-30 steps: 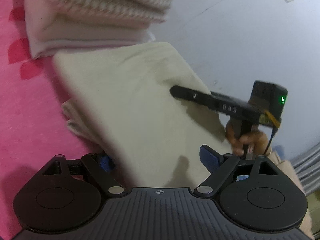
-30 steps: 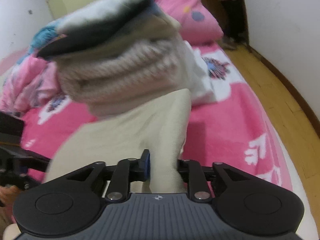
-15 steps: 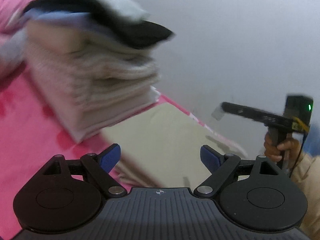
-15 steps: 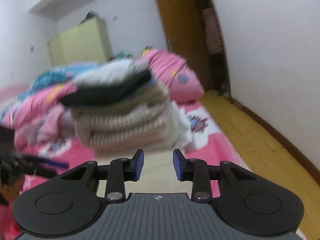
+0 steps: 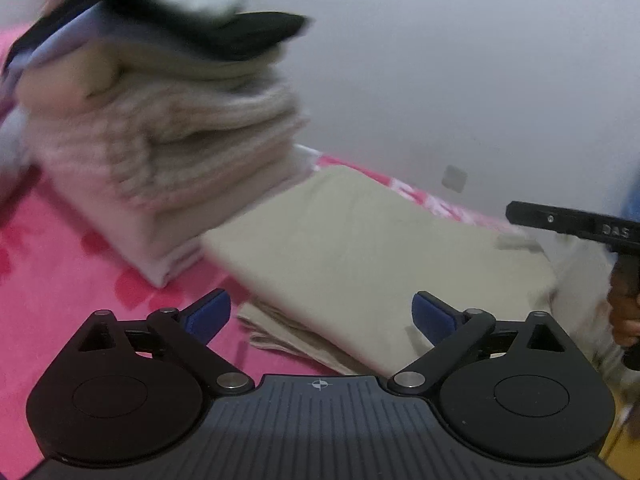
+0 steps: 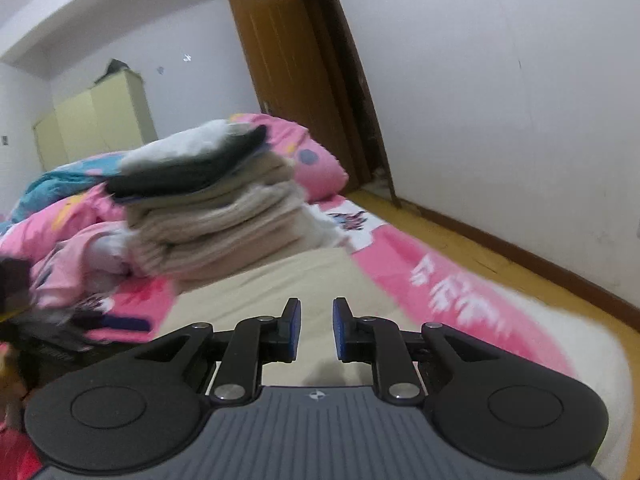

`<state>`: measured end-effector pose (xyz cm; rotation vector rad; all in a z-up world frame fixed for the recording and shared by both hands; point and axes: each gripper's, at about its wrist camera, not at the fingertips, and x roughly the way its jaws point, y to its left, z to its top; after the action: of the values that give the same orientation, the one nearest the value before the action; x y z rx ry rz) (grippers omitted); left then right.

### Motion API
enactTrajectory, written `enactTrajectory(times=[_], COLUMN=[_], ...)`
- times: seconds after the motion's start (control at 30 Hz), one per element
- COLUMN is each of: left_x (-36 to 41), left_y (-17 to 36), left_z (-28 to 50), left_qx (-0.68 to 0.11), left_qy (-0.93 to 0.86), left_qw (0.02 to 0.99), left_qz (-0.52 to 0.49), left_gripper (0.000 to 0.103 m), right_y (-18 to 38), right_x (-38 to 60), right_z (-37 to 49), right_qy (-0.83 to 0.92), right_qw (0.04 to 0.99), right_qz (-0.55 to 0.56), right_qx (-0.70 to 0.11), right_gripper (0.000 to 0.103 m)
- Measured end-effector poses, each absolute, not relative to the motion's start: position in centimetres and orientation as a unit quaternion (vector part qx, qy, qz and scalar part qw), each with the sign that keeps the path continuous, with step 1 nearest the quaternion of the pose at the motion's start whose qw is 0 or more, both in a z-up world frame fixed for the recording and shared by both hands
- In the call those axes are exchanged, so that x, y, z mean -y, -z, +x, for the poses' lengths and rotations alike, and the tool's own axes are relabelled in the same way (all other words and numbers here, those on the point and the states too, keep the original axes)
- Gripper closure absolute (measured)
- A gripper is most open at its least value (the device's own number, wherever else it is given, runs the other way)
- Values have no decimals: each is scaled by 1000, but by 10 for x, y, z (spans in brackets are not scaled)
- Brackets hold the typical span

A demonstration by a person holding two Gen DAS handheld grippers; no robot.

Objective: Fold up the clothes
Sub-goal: 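Lower the folded trousers beside the clothes stack and withdraw both tools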

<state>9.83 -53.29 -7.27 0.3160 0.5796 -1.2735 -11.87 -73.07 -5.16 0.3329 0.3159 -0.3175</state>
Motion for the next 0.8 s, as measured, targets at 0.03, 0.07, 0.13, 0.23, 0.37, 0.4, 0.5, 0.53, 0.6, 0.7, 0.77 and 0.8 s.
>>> enactTrajectory(times=[0.03, 0.07, 0.13, 0.23, 0.37, 0.4, 0.5, 0.53, 0.6, 0.7, 0.77, 0.8], left_x=[537, 540, 543, 532, 534, 542, 561, 558, 550, 520, 497, 487], left_y=[79, 86, 89, 74, 64, 69, 80, 79, 73, 40, 16, 6], left_z=[92, 85, 83, 85, 80, 80, 82, 84, 86, 78, 69, 63], left_qx=[-262, -257, -257, -253, -203, -221, -270, -278, -286, -262, -250, -250], left_qy=[581, 577, 576, 576, 584, 582, 571, 566, 556, 546, 545, 545], left_qw=[753, 752, 755, 761, 770, 766, 755, 759, 767, 785, 791, 792], left_qz=[165, 185, 180, 157, 156, 164, 175, 164, 146, 131, 120, 117], left_gripper=[3, 1, 1, 4, 1, 1, 0, 0, 1, 1, 0, 0], right_y=[65, 81, 96, 74, 65, 71, 96, 97, 80, 64, 58, 56], right_x=[720, 709, 688, 661, 627, 623, 620, 619, 616, 603, 590, 584], right_z=[-117, -113, -110, -111, -123, -121, -113, -113, -122, -145, -160, -164], right_qy=[167, 180, 208, 232, 185, 177, 174, 176, 186, 192, 202, 210], right_qw=[960, 959, 961, 959, 975, 975, 973, 972, 969, 966, 961, 956], right_qz=[149, 126, 61, 23, 35, 38, 52, 60, 82, 104, 117, 126], right_qx=[-169, -182, -174, -163, -122, -126, -143, -145, -139, -139, -151, -162], right_gripper=[81, 81, 81, 80, 81, 81, 80, 80, 80, 70, 59, 57])
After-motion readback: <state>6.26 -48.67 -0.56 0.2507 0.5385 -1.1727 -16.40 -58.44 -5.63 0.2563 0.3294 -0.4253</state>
